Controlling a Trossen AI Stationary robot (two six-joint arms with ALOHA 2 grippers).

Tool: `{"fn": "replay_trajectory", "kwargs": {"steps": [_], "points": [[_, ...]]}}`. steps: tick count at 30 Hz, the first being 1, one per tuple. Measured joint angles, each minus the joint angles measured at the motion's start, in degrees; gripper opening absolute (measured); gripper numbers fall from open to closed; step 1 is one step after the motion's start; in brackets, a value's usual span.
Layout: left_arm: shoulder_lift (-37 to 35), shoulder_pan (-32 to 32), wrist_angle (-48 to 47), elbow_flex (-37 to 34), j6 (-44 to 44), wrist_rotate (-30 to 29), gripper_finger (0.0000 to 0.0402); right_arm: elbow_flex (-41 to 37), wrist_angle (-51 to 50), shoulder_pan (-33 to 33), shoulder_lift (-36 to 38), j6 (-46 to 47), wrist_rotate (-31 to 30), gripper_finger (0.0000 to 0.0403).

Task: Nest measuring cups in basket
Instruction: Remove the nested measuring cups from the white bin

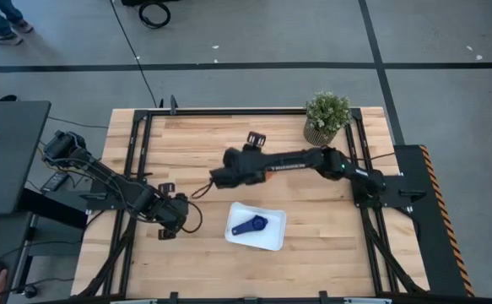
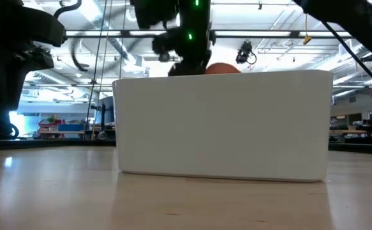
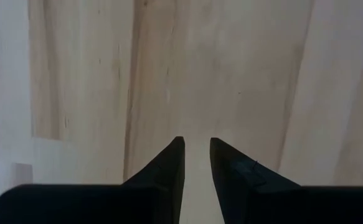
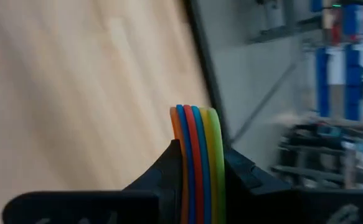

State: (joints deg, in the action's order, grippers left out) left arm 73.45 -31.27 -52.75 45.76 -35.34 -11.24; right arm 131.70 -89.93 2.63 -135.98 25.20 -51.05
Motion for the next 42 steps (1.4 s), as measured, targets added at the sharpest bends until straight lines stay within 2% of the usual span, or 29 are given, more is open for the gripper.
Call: {"fn": "replay_trajectory", "kwargs": {"steps": [3, 14, 23, 33, 39, 42], "points": [[0.0, 0.0, -0.8, 0.0, -0.7, 0.0, 0.0084, -3.4, 2.6, -2.1, 0.0, -1.0, -2.1, 0.0068], [0.0, 0.0, -3.4, 0.0, -3.4, 0.0, 0.0084, -15.7, 15.4, -4.8, -0.1, -5.4, 0.5, 0.0068], [0.0, 0.0, -3.7, 0.0, -3.5, 0.0, 0.0084, -20.3, 23.9, -4.8, -0.1, -6.0, 3.9, 0.0068], [0.0, 0.0, -3.7, 0.0, -3.2, 0.0, 0.0084, -20.7, 25.7, -4.2, 0.0, -6.6, 5.9, 0.0068], [0.0, 0.0, -3.7, 0.0, -3.0, 0.0, 0.0084, -20.8, 26.9, -4.2, -0.1, -6.1, 8.5, 0.0128], [0.0, 0.0, -3.7, 0.0, -3.0, 0.0, 0.0084, -20.8, 28.3, -4.2, -0.2, -6.9, 11.5, 0.0140]]}}
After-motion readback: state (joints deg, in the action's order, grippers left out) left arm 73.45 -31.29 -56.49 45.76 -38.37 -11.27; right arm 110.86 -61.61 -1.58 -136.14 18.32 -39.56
